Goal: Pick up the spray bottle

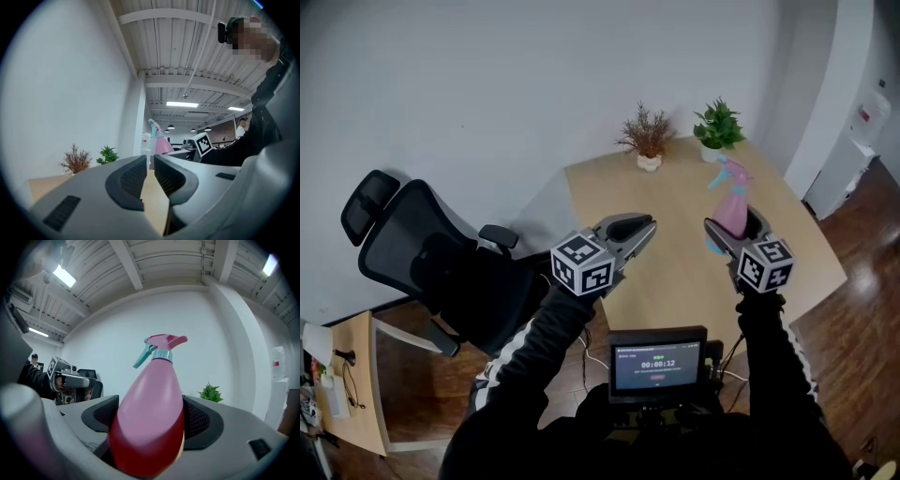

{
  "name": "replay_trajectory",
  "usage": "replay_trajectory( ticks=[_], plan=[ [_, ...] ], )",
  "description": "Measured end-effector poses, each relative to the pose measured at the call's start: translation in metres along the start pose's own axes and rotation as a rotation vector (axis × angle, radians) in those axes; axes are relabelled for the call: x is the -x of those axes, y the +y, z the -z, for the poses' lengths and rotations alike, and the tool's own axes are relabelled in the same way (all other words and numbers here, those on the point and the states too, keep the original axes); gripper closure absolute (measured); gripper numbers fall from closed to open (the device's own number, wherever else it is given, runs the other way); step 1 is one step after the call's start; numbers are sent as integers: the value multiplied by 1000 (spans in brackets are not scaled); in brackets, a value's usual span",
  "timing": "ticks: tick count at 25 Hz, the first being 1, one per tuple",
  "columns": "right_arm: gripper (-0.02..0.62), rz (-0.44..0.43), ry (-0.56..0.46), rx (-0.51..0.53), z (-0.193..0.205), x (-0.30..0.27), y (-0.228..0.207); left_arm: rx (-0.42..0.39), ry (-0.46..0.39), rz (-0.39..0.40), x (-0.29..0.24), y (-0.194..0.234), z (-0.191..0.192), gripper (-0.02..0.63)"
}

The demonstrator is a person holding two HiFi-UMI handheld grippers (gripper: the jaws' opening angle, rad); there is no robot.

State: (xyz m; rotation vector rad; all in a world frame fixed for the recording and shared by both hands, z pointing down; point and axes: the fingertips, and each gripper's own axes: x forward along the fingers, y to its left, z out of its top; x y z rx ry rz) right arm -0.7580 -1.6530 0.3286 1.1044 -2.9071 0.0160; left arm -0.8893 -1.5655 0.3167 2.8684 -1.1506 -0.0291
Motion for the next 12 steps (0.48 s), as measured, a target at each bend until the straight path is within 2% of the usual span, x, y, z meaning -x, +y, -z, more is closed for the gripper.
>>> replay_trajectory(
  ticks=[12],
  plan=[
    [207, 1, 10, 20, 0, 6, -8, 10, 3, -8, -12, -9, -1, 543]
  ],
)
